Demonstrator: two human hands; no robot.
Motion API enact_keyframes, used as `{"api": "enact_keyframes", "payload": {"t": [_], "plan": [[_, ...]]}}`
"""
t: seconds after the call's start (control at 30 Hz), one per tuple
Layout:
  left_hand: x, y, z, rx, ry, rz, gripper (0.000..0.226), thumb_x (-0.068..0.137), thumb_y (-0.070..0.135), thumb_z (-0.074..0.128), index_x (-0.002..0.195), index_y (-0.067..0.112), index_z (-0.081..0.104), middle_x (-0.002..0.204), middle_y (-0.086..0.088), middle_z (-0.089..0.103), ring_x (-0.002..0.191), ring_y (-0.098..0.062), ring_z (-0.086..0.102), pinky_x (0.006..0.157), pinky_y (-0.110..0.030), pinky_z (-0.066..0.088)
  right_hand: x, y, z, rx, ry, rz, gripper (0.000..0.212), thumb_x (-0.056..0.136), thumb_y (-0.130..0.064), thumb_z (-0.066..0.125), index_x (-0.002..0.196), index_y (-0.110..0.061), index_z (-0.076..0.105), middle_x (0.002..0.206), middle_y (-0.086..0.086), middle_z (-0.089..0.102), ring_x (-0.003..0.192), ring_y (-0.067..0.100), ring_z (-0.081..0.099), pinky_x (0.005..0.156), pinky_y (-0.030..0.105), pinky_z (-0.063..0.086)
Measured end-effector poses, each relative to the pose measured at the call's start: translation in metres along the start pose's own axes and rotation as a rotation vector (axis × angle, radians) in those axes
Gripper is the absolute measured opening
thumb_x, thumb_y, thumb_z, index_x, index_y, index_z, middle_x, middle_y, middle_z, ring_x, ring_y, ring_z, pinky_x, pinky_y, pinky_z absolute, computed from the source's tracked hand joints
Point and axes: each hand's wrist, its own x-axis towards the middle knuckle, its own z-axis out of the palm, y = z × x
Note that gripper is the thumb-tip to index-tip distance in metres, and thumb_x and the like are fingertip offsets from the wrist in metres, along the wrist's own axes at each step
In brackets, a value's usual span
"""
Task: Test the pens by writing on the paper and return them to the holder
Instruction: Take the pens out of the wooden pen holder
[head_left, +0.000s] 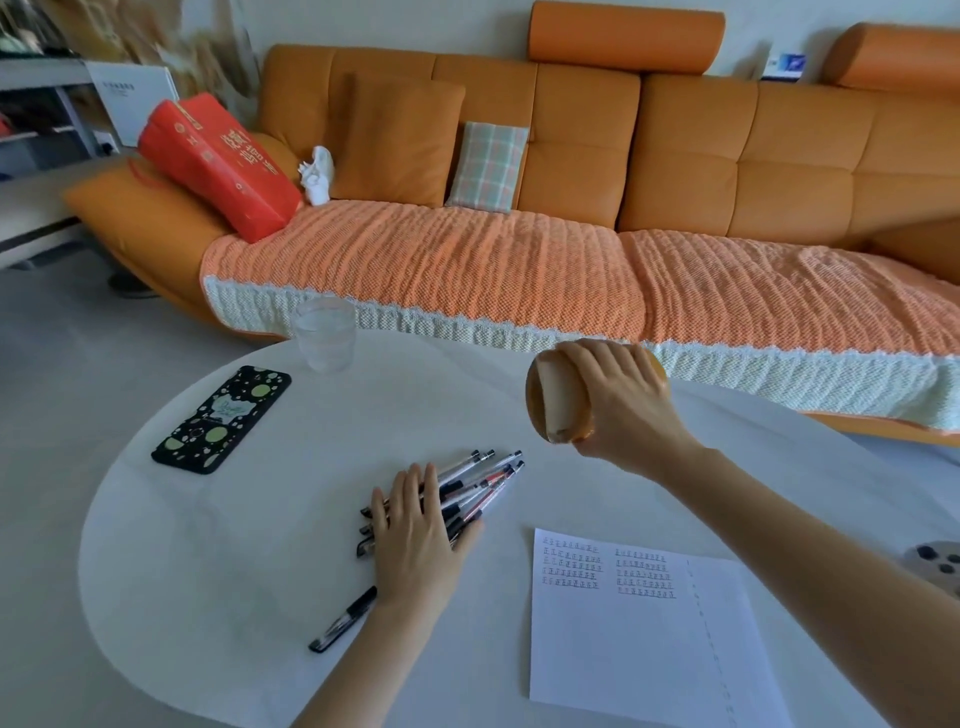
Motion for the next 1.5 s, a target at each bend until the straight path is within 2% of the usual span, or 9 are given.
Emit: {"api": "enact_keyframes", "payload": {"t": [0.1,0.3,0.47,0.63,0.77,1.07,1.27,1.37,1.5], "plan": [[0.005,0.0,0.002,0.005,-0.035,-0.047,0.119,0.067,0.08,-0.02,0.142,0.006,0.035,0.145,-0.016,0.041,0.135,-0.03,0.037,0.112,-0.053,0.019,-0.013,0.004,-0.002,0.362,-0.006,0.247,0.1,0.056,-0.032,0.084,0.14,-0.021,0.031,0.136,-0.001,0.043,0.123,0.022,0.04,0.098,0.037,0.035],[0.005,0.009,-0.004,-0.042,-0.048,-0.031,0.115,0.055,0.081,-0.004,0.15,0.015,0.0,0.158,-0.009,0.005,0.146,-0.024,0.001,0.114,-0.05,-0.005,-0.036,0.012,0.004,0.941,0.0,0.508,0.091,0.054,-0.02,0.091,0.125,-0.029,0.035,0.124,-0.003,0.048,0.111,0.015,0.048,0.083,0.028,0.04],[0.0,0.005,-0.005,-0.156,0.095,0.075,0.099,0.075,0.082,0.008,0.139,0.013,0.037,0.146,-0.014,0.039,0.137,-0.03,0.034,0.112,-0.051,0.016,-0.055,0.019,0.008,1.107,-0.07,0.641,0.092,0.057,-0.017,0.09,0.131,-0.026,0.036,0.12,-0.003,0.053,0.107,0.013,0.053,0.071,0.019,0.043],[-0.007,0.001,-0.005,-0.254,0.269,0.187,0.033,0.068,0.036,0.078,0.087,0.019,0.057,0.115,-0.002,0.056,0.119,-0.03,0.051,0.107,-0.051,0.029,-0.064,0.024,0.012,1.174,-0.114,0.701,0.09,0.057,-0.019,0.089,0.13,-0.03,0.036,0.117,-0.006,0.055,0.104,0.007,0.054,0.072,0.023,0.046],[-0.019,0.004,-0.007,-0.248,0.278,0.236,0.026,0.065,0.037,0.079,0.067,0.024,0.057,0.114,0.001,0.053,0.114,-0.022,0.042,0.101,-0.039,0.032,-0.069,0.029,0.012,1.223,-0.159,0.709,0.088,0.058,-0.016,0.089,0.127,-0.034,0.037,0.116,-0.006,0.055,0.104,0.009,0.055,0.077,0.027,0.048],[-0.035,0.029,-0.01,-0.07,0.237,0.325,0.027,0.063,0.04,0.077,0.08,0.025,0.062,0.086,0.005,0.057,0.081,-0.016,0.048,0.068,-0.029,0.049,-0.071,0.045,0.014,1.26,-0.302,0.709,0.101,0.053,-0.016,0.092,0.132,-0.034,0.033,0.122,-0.002,0.054,0.112,0.018,0.055,0.092,0.04,0.05],[-0.033,0.038,-0.006,-0.063,0.156,0.295,0.024,0.06,0.024,0.085,0.073,0.018,0.065,0.068,0.005,0.058,0.06,-0.013,0.057,0.05,-0.023,0.047,-0.08,0.047,0.011,1.186,-0.417,0.694,0.13,0.056,-0.023,0.088,0.147,-0.033,-0.004,0.148,0.001,0.03,0.131,0.023,0.036,0.106,0.037,0.033],[-0.035,0.042,-0.015,-0.136,0.088,0.189,0.015,0.086,0.022,0.063,0.099,0.015,0.063,0.097,0.001,0.058,0.085,-0.013,0.06,0.067,-0.021,0.046,-0.092,0.036,0.006,1.055,-0.228,0.734,0.124,0.06,-0.023,0.085,0.148,-0.031,-0.002,0.154,0.002,0.013,0.138,0.023,0.024,0.108,0.037,0.027],[-0.036,0.035,-0.016,-0.417,0.153,0.074,0.02,0.095,0.01,0.048,0.111,0.012,0.058,0.11,-0.001,0.045,0.092,-0.017,0.058,0.074,-0.022,0.042,-0.119,0.008,0.004,0.961,0.261,0.824,0.089,0.07,-0.025,0.082,0.139,-0.025,0.026,0.13,0.001,0.035,0.112,0.017,0.041,0.096,0.032,0.037]]}}
